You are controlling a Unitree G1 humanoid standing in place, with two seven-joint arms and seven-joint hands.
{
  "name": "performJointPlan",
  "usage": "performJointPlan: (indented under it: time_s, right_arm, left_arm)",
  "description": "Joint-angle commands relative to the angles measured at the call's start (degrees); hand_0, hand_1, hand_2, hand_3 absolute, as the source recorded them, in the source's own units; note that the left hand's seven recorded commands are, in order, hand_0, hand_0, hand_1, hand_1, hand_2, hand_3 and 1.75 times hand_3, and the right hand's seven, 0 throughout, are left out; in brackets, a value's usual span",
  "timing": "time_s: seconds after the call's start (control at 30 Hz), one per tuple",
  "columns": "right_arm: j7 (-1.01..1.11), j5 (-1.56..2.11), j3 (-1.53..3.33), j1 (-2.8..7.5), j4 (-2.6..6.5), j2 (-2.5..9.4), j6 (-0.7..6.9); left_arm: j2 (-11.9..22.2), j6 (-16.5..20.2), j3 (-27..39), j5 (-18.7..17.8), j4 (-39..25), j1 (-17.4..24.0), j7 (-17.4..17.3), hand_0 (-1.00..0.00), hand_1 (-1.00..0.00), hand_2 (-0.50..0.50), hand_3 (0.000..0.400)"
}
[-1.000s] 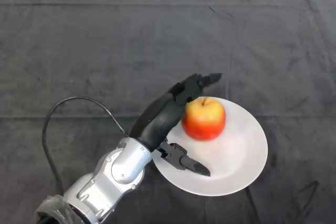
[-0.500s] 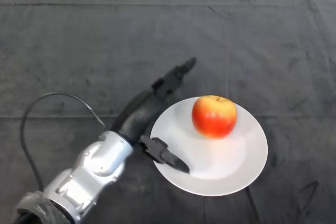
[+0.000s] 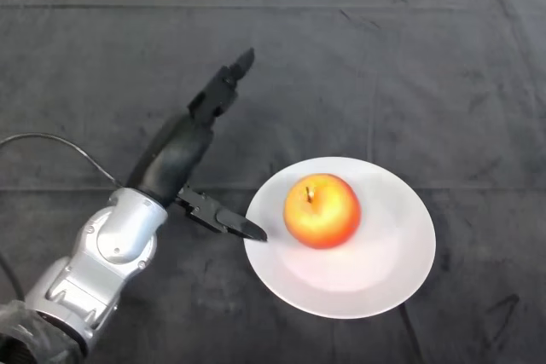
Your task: Move the apple to the plate
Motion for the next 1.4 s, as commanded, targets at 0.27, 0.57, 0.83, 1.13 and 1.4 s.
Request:
performJointPlan:
  time_s: [0.27, 0.57, 0.83, 1.13, 1.4]
  right_arm:
    - [-0.35, 1.14, -0.42, -0.17, -1.24, -0.96, 0.07]
    - [-0.37, 1.14, -0.42, -0.15, -1.3, -0.94, 0.07]
    - [-0.38, 1.15, -0.42, -0.15, -1.31, -0.94, 0.07]
    - [-0.38, 1.15, -0.42, -0.16, -1.28, -0.96, 0.09]
    - [-0.35, 1.15, -0.43, -0.19, -1.2, -1.0, 0.1]
  left_arm:
    - [5.11, -2.0, 5.44, -1.77, -4.6, 2.63, -0.88, 0.0, 0.0, 0.0, 0.0]
    - [8.79, -4.05, 10.91, -3.61, -5.07, 5.87, -2.78, 0.0, 0.0, 0.0, 0.0]
    - [12.73, -7.52, 17.03, -6.09, -2.24, 8.95, -4.73, 0.0, 0.0, 0.0, 0.0]
    - [14.71, -9.71, 22.47, -7.07, 1.52, 11.2, -4.84, 0.0, 0.0, 0.0, 0.0]
    - [15.86, -13.45, 26.47, -7.43, 9.73, 11.13, -5.49, 0.0, 0.0, 0.0, 0.0]
